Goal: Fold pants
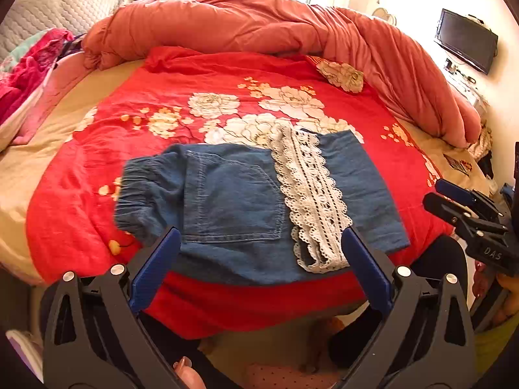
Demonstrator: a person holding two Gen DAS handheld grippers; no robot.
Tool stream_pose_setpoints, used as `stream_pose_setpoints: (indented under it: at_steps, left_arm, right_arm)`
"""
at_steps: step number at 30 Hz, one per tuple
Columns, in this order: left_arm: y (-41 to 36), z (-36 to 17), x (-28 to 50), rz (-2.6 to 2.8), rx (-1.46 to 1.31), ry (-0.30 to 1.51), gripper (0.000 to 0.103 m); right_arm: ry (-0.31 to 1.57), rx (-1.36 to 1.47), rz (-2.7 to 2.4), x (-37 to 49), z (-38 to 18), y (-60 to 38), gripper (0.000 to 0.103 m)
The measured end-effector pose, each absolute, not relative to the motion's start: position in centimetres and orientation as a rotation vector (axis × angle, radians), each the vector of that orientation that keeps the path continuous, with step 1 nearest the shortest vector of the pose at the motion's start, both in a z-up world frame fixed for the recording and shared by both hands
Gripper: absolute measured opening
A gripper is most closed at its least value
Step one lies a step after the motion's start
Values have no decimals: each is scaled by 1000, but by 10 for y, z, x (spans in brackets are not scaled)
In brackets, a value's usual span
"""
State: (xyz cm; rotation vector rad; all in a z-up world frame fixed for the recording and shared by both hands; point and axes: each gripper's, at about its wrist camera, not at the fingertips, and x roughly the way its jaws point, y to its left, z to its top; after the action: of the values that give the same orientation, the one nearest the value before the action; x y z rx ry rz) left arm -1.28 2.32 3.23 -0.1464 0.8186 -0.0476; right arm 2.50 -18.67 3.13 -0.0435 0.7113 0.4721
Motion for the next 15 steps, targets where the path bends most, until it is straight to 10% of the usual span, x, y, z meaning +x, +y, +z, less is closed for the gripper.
stream_pose_setpoints:
  at_steps: [10,12,15]
  left_arm:
    - [52,30,-16,1,-170,806,94]
    - [61,28,-17,8,-181,807,94]
    - [76,22,-16,31,-201,810,94]
  right_arm:
    - [701,-96,509,37,44,-153,71]
    - [701,-107,528,41,45,-142,99]
    - [688,-103,553,47,48,-128,98]
